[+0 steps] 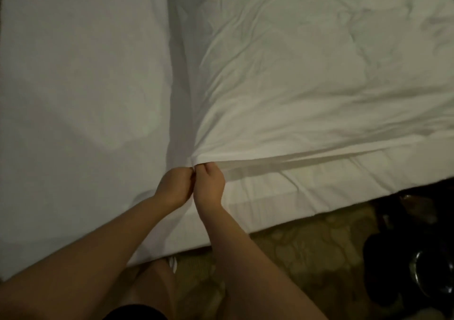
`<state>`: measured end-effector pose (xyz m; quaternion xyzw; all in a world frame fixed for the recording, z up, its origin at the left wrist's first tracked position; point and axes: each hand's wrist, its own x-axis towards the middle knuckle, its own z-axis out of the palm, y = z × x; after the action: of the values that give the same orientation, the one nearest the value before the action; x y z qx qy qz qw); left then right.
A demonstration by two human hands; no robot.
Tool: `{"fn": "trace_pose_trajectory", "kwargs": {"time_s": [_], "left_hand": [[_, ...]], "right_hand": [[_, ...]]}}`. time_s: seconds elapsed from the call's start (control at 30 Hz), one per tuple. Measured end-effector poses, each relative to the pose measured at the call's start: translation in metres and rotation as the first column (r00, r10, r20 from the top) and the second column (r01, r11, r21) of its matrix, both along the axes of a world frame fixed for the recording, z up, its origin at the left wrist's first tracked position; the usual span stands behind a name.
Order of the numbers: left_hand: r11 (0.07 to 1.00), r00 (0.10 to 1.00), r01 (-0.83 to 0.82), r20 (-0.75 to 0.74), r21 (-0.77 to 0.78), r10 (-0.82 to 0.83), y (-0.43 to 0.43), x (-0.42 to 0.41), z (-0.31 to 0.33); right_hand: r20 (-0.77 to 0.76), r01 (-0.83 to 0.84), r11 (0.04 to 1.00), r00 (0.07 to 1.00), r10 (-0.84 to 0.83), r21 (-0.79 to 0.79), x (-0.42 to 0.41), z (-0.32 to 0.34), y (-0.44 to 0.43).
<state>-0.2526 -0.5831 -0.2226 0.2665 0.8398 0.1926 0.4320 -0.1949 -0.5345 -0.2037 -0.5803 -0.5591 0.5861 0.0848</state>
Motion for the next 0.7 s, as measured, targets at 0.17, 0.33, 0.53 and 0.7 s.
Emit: {"fn": "trace_pose_trajectory", "kwargs": {"time_s": [0.17, 0.33, 0.53, 0.7], "left_hand": [[0.94, 0.949, 0.285, -0.083, -0.188, -0.304, 0.016, -0.004, 0.002], [0.965, 0.94, 0.188, -0.252, -0.184, -0.231, 0.027, -0.002, 0.009], [0.971, 0.734, 0.234, -0.645, -0.055, -0.213, 0.04, 0.037, 0.007], [0.934, 0.531, 0.357, -0.823, 0.0, -0.203, 0.095, 0.077, 0.001]], "right_hand": [[0.056, -0.09, 0.99, 0.994, 0.096, -0.105, 0.007, 0.0, -0.004], [-0.116, -0.02, 0.958, 0.993, -0.014, -0.285, 0.024, 0.004, 0.002], [-0.234, 0.147, 0.869, 0.929, -0.285, -0.473, 0.069, 0.008, 0.038], [-0.204, 0.193, 0.798, 0.908, -0.366, -0.571, 0.138, -0.001, 0.12]]}}
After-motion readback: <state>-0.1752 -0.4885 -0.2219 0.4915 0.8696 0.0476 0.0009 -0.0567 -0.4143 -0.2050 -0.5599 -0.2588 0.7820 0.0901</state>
